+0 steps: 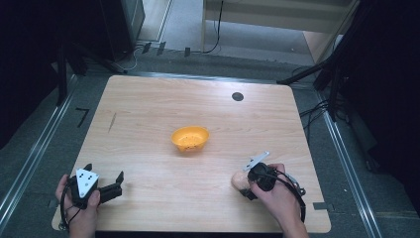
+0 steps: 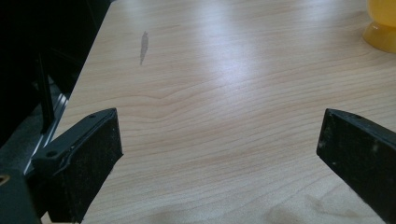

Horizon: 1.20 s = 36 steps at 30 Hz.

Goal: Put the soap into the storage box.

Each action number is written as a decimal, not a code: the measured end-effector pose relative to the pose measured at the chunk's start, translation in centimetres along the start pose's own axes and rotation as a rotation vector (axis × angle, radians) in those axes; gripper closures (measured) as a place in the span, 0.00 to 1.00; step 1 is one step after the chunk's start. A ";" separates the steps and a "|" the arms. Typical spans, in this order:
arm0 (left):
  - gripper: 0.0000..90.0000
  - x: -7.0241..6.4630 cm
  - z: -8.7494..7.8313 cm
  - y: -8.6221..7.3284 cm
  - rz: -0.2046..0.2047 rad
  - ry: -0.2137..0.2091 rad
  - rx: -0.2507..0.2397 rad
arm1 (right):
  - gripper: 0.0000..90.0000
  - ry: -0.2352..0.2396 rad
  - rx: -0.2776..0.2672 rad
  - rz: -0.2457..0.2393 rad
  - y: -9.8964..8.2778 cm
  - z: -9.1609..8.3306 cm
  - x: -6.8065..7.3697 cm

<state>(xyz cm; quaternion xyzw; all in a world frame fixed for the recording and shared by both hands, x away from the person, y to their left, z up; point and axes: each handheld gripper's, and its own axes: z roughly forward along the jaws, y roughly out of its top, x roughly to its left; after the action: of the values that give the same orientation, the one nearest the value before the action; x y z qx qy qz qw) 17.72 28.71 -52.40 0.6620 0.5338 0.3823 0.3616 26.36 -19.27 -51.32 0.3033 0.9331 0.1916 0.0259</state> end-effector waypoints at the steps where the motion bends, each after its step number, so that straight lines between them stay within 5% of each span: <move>1: 0.00 0.0 0.0 0.0 0.001 0.000 0.001 | 0.36 -0.006 0.006 -0.005 0.1 0.0 0.1; 6: 0.00 -0.1 0.1 0.0 0.007 -0.009 0.003 | 0.36 -0.037 0.017 -0.031 0.2 0.1 0.6; 26: 0.00 -0.1 0.1 0.0 0.016 -0.015 0.005 | 0.37 0.039 -0.011 -0.112 0.7 -0.9 -0.9; 36: 0.00 -0.1 0.1 0.0 0.016 -0.020 0.007 | 0.37 0.038 -0.019 -0.162 1.7 -1.8 -1.2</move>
<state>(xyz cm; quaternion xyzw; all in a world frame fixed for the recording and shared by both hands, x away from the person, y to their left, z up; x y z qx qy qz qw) 17.83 28.63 -52.42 0.6714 0.5260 0.3767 0.3616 27.98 -19.29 -49.10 0.2230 0.9529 0.2036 0.0265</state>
